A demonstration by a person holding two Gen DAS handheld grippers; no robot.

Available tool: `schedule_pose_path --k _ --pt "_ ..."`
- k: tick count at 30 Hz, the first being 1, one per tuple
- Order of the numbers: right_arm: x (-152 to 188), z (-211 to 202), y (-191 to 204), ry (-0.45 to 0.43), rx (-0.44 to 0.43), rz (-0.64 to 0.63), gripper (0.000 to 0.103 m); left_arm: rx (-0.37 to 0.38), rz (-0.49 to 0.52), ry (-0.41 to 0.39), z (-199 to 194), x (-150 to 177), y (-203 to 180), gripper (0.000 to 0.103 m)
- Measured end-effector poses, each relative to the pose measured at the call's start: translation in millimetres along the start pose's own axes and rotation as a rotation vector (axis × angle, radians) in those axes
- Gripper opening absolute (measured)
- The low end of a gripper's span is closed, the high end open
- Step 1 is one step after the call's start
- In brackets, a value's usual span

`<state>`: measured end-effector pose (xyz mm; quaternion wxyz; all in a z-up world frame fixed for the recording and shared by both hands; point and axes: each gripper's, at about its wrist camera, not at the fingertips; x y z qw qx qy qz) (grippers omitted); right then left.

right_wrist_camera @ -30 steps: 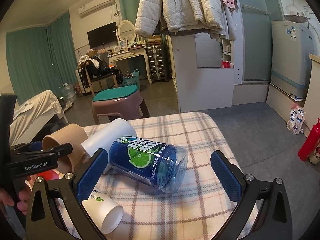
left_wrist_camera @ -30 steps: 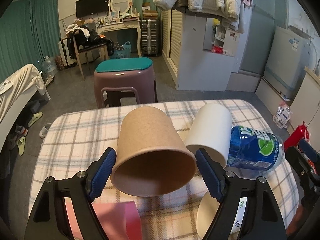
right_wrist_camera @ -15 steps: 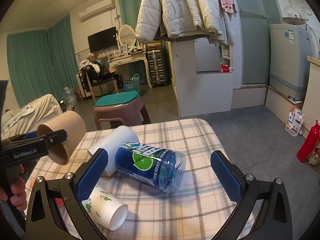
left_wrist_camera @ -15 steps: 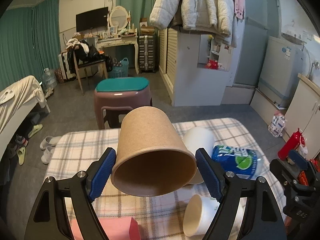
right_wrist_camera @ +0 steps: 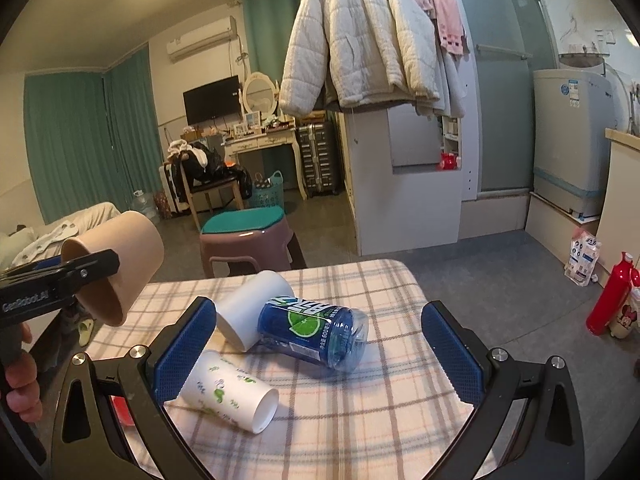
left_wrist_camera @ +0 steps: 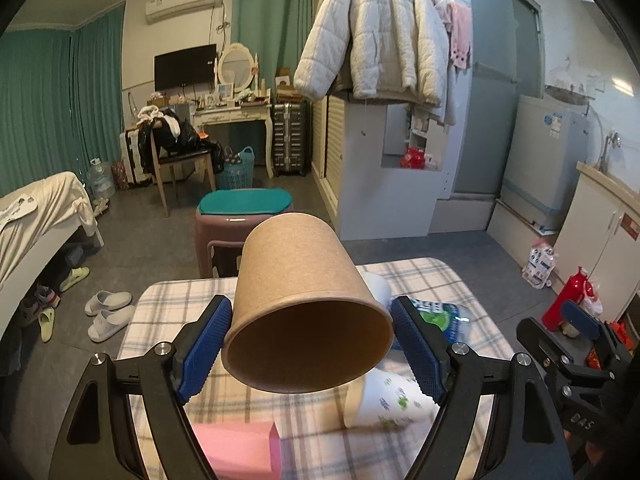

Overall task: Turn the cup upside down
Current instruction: 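Lift the brown cup with the left tool and pull it back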

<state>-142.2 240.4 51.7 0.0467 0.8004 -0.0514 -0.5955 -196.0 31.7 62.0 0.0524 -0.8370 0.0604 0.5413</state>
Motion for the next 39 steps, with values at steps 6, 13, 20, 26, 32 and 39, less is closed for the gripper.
schedule_pose_path --k 6,13,20,26,32,39 --pt "-2.8 -37.8 6.2 -0.034 -0.004 -0.011 0.103 0.014 -0.004 0.005 -39.5 22.0 -5.8 0.083" --pt "8.8 -69.3 17.1 -0.032 -0.014 -0.047 0.103 0.016 -0.016 0.036 -58.1 61.7 -8.7 0.083" --pt "34.4 -80.7 23.2 0.016 -0.008 -0.093 0.103 0.019 -0.010 0.060 -54.5 105.9 -17.4 0.083" --pt "46.4 -73.8 17.0 0.047 0.009 -0.092 0.103 0.040 -0.012 0.096 -47.4 134.6 -19.5 0.083" --pt "49.8 -62.3 16.7 0.065 0.008 -0.102 0.103 0.040 -0.020 0.145 -30.0 148.5 -18.9 0.083" --pt "55.5 -47.2 15.2 0.093 0.009 -0.096 0.103 0.036 -0.019 0.146 -21.3 151.3 -15.0 0.083"
Point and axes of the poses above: each gripper's, at about its wrist camera, not at the fingertips, and z roughly the way its jaws point, y to its left, x to its underside, and after that the axes turned 8 degrees about -y, right-handed
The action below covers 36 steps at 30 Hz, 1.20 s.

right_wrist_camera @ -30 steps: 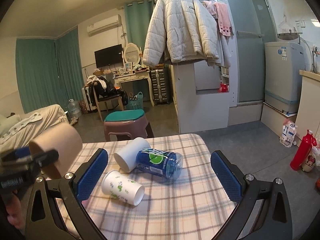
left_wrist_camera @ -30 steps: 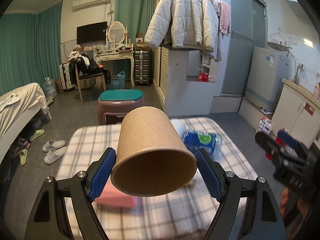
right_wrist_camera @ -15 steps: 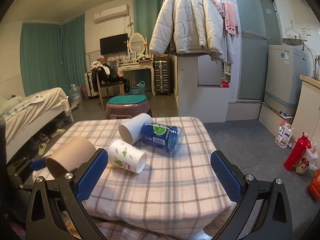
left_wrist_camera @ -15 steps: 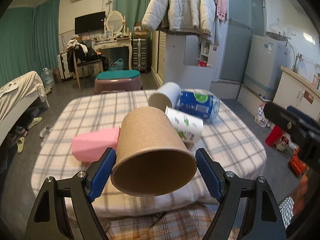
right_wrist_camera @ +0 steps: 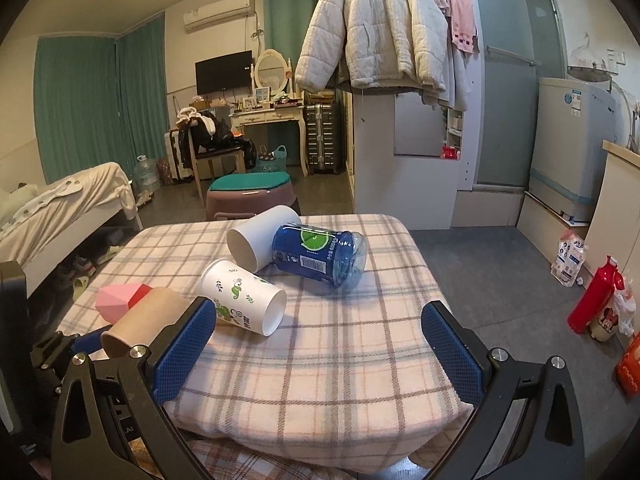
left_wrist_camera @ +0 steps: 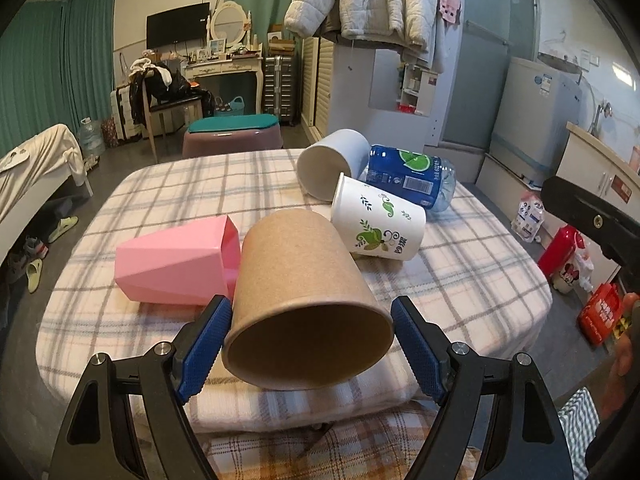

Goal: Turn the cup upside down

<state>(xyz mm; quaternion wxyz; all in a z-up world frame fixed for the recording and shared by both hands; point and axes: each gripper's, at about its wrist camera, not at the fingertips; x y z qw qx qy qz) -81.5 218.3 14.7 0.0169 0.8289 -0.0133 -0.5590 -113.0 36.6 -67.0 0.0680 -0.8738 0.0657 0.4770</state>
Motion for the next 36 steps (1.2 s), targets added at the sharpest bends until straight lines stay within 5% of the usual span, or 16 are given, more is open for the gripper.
schedule_pose_path --k 16,26,36 --pt "1.8 8.9 -0.3 0.032 -0.001 0.008 0.103 -0.009 0.008 0.027 5.1 -3.0 1.6 0.092" --pt "-15.0 -1.2 6.5 0.054 -0.018 0.009 0.103 0.023 -0.026 0.008 -31.4 -12.5 14.5 0.096" --pt "-45.0 33.5 58.1 0.252 -0.073 -0.035 0.103 -0.062 -0.071 -0.030 -44.9 -36.8 83.0 0.103"
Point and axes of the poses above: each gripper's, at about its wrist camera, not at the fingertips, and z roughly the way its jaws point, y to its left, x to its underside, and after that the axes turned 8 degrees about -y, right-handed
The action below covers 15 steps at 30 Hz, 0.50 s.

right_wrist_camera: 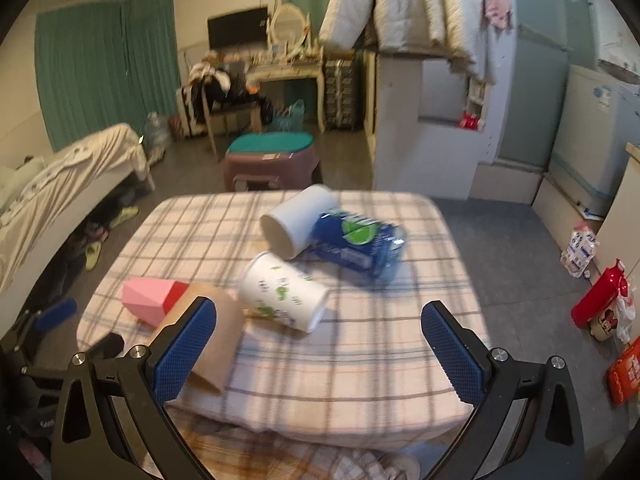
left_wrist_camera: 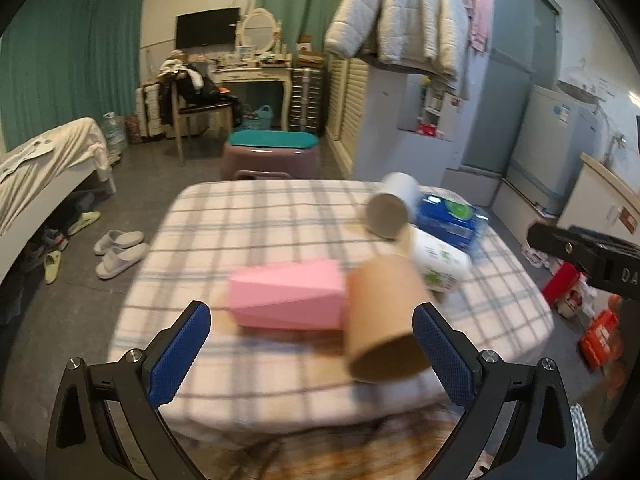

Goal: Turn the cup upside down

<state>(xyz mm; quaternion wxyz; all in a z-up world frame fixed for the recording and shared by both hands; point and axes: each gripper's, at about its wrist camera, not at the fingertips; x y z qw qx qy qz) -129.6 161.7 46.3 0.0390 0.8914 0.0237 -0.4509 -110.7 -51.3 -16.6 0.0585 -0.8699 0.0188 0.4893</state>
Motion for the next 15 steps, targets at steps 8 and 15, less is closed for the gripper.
schedule_pose_path --k 8,15 --pt "-6.6 80.0 48.3 0.300 -0.102 0.009 0.103 -0.076 -0.074 0.034 30.2 0.2 65.2 0.103" --pt "2.5 133.0 61.7 0.441 -0.116 0.049 0.103 -0.052 -0.126 0.067 54.9 10.7 93.1 0.103"
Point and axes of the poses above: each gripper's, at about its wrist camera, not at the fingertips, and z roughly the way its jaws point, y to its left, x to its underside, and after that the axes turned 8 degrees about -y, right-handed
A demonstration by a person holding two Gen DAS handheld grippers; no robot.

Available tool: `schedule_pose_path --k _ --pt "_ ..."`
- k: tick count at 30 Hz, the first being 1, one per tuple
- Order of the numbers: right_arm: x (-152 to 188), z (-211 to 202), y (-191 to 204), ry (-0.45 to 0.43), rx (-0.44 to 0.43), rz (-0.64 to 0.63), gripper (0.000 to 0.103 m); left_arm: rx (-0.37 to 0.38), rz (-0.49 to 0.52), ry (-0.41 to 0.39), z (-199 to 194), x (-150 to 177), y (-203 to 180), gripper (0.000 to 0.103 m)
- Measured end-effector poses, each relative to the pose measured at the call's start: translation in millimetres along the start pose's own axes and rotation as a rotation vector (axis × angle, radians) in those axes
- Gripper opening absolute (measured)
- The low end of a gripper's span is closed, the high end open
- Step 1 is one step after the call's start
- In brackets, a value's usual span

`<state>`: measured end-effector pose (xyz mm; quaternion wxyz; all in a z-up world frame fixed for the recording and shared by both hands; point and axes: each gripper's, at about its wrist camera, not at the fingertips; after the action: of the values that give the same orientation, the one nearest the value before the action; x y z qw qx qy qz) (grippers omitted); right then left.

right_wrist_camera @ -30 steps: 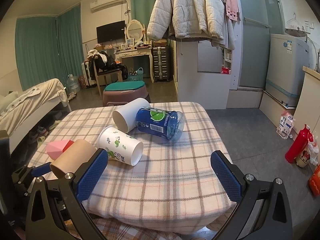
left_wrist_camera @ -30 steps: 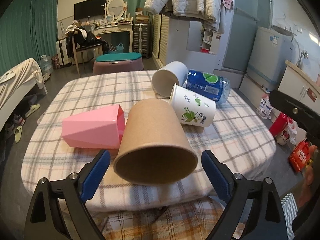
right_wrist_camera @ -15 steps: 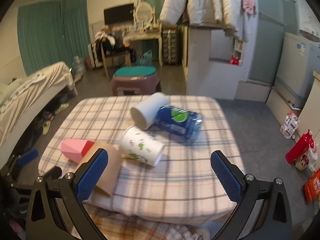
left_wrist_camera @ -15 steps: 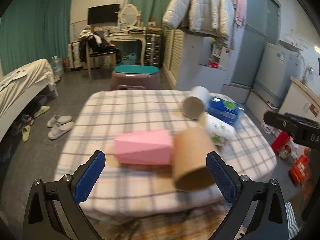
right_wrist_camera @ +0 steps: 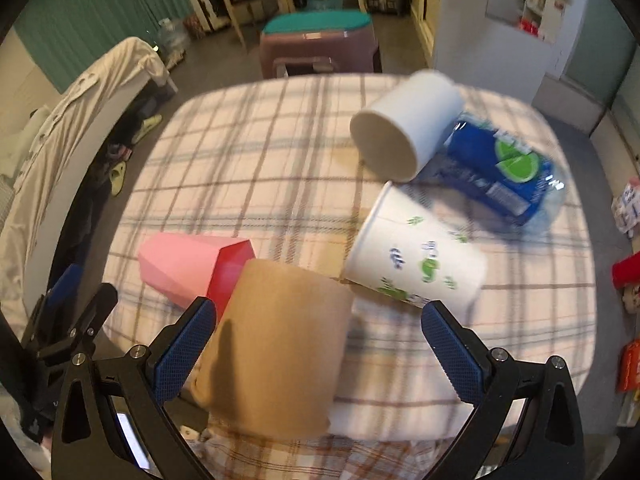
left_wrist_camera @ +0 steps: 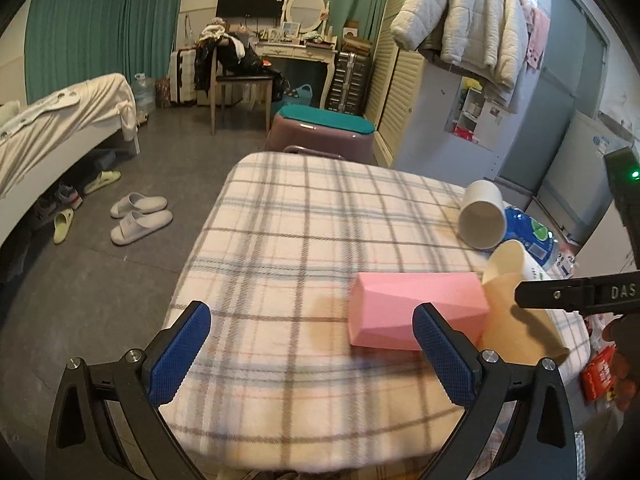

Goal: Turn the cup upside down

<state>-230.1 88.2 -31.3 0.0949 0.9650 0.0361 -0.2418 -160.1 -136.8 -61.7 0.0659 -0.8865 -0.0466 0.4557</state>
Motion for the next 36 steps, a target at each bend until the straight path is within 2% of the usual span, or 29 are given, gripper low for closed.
schedule_pose_path --k 7,11,12,19,23,28,32,36 --pt "-1.8 30.6 -2.5 0.110 -0.083 0.083 0.096 0.026 -0.021 0.032 20.6 2.1 10.2 0.103" --pt "-1.7 42.0 -0.8 0.156 -0.138 0.100 0.085 0.030 -0.040 0.046 27.0 3.8 16.0 0.103" --pt "-1.8 43.5 -0.4 0.161 -0.152 0.103 0.080 0.029 -0.042 0.047 27.2 3.8 16.6 0.103" --pt "2.2 26.3 5.7 0.113 -0.159 0.062 0.080 0.025 -0.031 0.034 20.4 -0.3 10.6 0.103" --pt "5.7 0.8 10.2 0.026 -0.144 0.003 0.080 0.022 -0.018 0.022 12.1 -2.5 2.9 0.103" --pt "16.8 -30.2 16.5 -0.071 -0.198 -0.056 0.080 0.012 -0.007 0.008 1.9 -5.3 -4.6 0.103" --pt "31.7 -52.9 21.8 -0.242 -0.126 -0.158 0.080 0.004 0.002 -0.003 -6.3 -4.7 -10.9 0.103" --pt "55.0 -65.9 22.1 -0.476 -0.040 -0.232 0.080 -0.010 0.013 -0.009 -12.8 -2.0 -17.1 0.103"
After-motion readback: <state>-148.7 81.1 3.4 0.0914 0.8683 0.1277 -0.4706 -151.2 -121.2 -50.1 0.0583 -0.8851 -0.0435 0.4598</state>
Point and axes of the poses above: each gripper's, at about its wrist camera, not at the fingertips, and z roughly the way its jaws point, y to its left, x to its underside, and after that the axes turned 8 degrees about -y, right-handed
